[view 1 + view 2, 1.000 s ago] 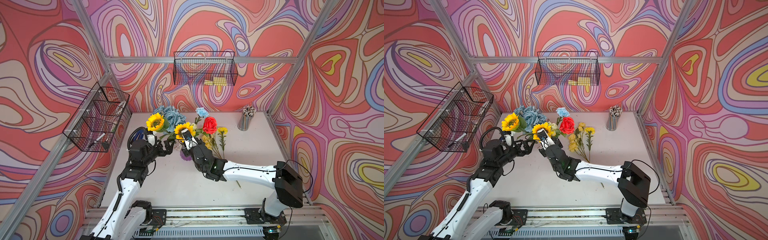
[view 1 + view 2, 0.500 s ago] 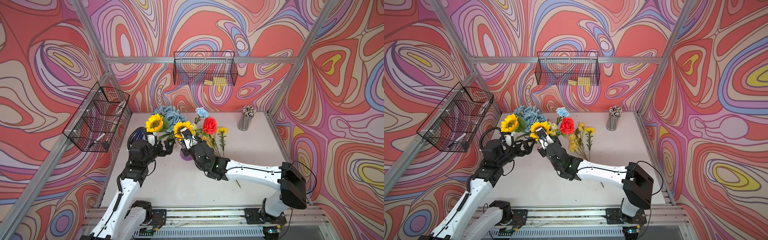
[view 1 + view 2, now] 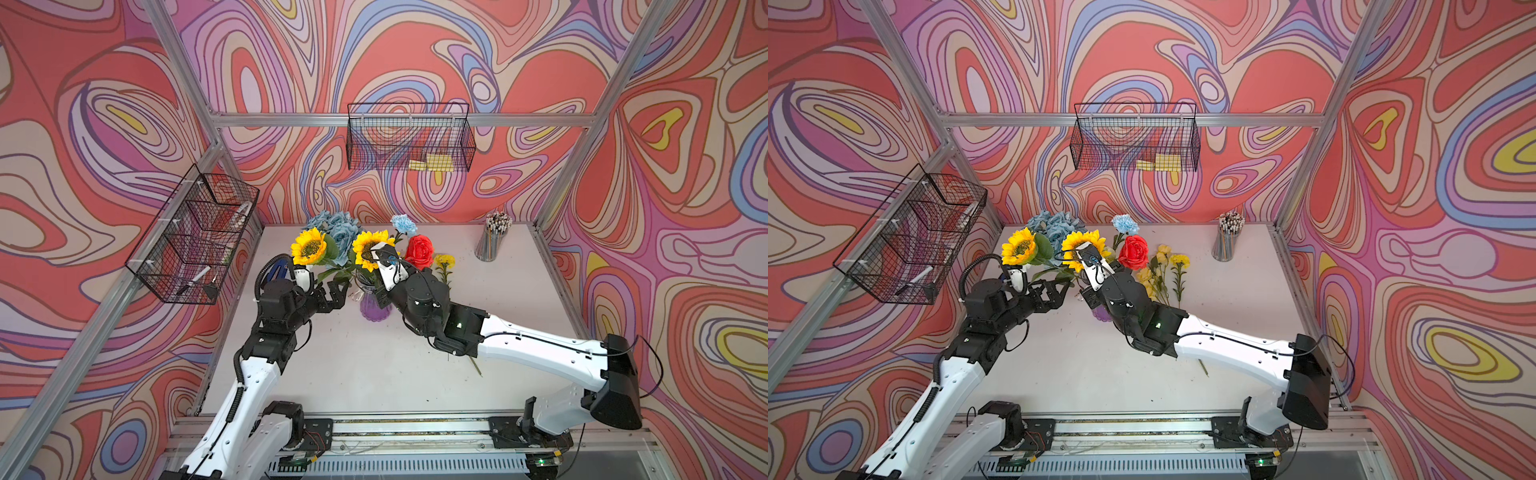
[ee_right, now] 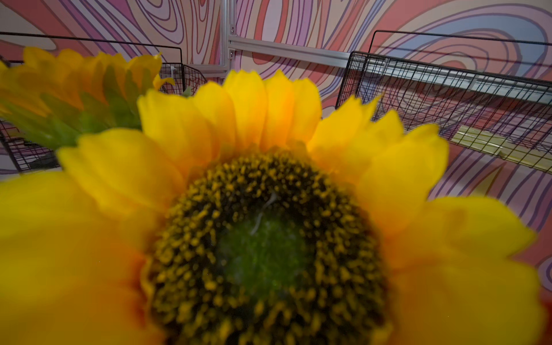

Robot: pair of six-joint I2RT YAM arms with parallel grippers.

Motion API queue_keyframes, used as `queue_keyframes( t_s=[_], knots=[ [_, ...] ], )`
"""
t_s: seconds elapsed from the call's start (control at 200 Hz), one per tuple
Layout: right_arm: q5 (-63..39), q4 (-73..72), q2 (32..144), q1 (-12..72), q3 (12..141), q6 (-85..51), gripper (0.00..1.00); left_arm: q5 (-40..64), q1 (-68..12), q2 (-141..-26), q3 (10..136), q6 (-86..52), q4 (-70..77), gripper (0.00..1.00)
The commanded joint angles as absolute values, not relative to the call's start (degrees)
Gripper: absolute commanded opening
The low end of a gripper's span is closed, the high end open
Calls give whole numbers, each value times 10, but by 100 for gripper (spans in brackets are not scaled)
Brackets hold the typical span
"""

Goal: Pick out yellow flowers from the vase
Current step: Pick up the flower from the vase, then place the flower at the center of the board.

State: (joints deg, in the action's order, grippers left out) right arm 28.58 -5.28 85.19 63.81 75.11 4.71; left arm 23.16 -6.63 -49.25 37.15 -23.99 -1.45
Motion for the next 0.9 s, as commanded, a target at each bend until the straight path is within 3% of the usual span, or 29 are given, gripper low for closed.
queue_keyframes(
  t_s=[0.0, 0.31, 0.476, 0.896],
  knots=[
    [252, 5, 819, 639, 790, 17, 0, 235, -63, -490, 383, -231, -5, 98],
    [219, 141, 784, 639, 911, 11, 0, 234, -63, -492, 385, -229, -8, 98],
    [237, 284, 767, 631, 1012, -4, 0, 231, -63, -491, 384, -228, -11, 98],
    [217, 654, 749, 483, 1159, -128, 0, 233, -63, -496, 386, -229, -10, 99]
  ],
)
